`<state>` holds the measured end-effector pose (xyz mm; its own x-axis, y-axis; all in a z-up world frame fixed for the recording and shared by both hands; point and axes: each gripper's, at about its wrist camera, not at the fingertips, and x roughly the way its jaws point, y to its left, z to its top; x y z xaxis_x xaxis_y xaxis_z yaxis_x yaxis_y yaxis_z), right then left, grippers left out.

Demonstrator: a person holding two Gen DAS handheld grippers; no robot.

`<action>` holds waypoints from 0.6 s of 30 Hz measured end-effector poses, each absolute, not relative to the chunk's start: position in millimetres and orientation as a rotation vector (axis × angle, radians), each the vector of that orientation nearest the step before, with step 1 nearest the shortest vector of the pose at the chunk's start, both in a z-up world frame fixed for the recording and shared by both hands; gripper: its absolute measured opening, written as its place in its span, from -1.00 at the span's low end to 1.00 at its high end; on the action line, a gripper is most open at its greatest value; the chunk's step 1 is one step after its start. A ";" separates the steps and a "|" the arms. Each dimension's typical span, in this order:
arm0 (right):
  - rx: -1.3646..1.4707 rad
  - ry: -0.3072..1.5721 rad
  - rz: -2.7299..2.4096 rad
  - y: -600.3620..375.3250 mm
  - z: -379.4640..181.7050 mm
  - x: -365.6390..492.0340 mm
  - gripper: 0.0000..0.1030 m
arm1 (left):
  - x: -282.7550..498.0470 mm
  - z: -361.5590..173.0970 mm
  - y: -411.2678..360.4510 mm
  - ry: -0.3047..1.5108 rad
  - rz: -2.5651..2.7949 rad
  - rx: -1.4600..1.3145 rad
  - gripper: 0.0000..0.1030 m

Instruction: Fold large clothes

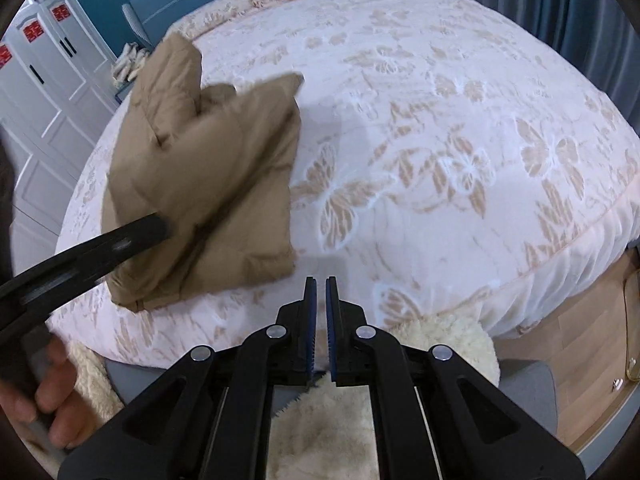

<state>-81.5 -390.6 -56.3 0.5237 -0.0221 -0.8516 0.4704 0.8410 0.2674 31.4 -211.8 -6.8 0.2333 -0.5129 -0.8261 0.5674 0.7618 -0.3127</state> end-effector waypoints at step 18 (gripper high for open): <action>0.389 0.901 -0.217 -342.8 2.3 20.2 -0.20 | 74.8 -9.3 -135.8 0.985 -0.277 0.237 0.31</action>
<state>20.2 -342.8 2.3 0.6053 -0.0209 -0.7957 0.3431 0.9089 0.2371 74.8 -135.8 -9.3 0.5226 -0.1219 -0.8438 0.3351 0.9394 0.0718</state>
